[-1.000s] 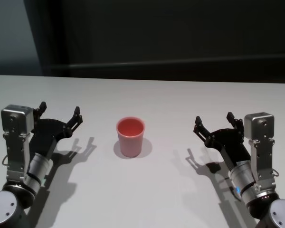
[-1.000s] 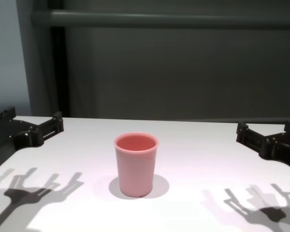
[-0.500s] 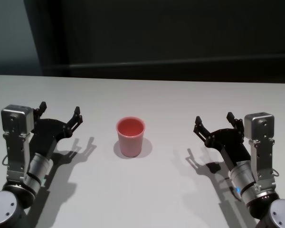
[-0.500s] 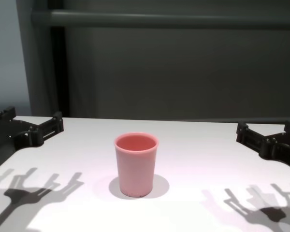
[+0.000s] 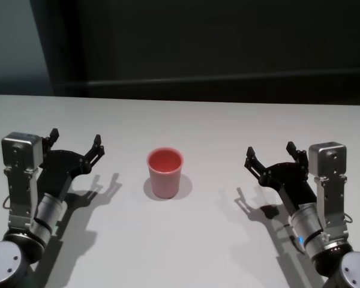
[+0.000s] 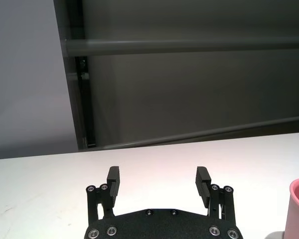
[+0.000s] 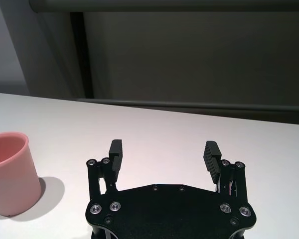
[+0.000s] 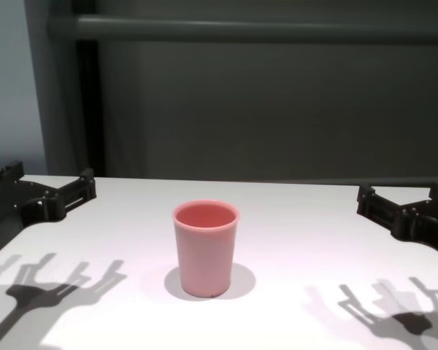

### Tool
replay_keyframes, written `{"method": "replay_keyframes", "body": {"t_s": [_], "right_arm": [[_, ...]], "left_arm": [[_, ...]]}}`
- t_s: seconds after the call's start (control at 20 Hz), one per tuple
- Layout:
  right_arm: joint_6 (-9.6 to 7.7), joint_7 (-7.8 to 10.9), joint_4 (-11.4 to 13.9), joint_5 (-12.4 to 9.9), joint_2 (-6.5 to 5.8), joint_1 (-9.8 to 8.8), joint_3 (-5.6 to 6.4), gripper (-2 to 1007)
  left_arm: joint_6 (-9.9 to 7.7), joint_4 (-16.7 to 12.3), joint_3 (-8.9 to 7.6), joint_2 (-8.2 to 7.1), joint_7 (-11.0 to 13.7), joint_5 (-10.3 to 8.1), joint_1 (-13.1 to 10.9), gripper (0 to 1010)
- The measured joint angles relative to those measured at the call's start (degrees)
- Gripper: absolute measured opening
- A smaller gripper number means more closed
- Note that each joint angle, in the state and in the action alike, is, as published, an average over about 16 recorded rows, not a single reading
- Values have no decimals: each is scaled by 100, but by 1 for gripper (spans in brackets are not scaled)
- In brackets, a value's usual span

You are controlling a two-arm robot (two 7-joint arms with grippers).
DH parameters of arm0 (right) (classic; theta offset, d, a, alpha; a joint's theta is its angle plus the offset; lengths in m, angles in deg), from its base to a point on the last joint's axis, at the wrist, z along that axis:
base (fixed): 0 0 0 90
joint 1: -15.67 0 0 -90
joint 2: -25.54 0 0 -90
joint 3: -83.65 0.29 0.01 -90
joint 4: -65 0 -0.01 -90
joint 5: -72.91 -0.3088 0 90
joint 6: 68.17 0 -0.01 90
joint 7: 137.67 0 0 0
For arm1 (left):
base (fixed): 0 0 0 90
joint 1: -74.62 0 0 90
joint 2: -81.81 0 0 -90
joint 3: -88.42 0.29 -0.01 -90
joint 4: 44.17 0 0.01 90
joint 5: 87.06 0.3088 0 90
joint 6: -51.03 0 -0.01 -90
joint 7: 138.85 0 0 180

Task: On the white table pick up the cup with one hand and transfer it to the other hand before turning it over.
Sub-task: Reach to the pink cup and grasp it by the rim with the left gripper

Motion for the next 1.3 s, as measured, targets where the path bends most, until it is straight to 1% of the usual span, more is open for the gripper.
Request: {"method": "replay_keyframes", "body": {"t_s": [1.3], "right_arm": [[0, 0, 0, 0, 0, 0, 0, 1002]], "left_arm": [[0, 0, 0, 0, 0, 0, 0, 1003]]}}
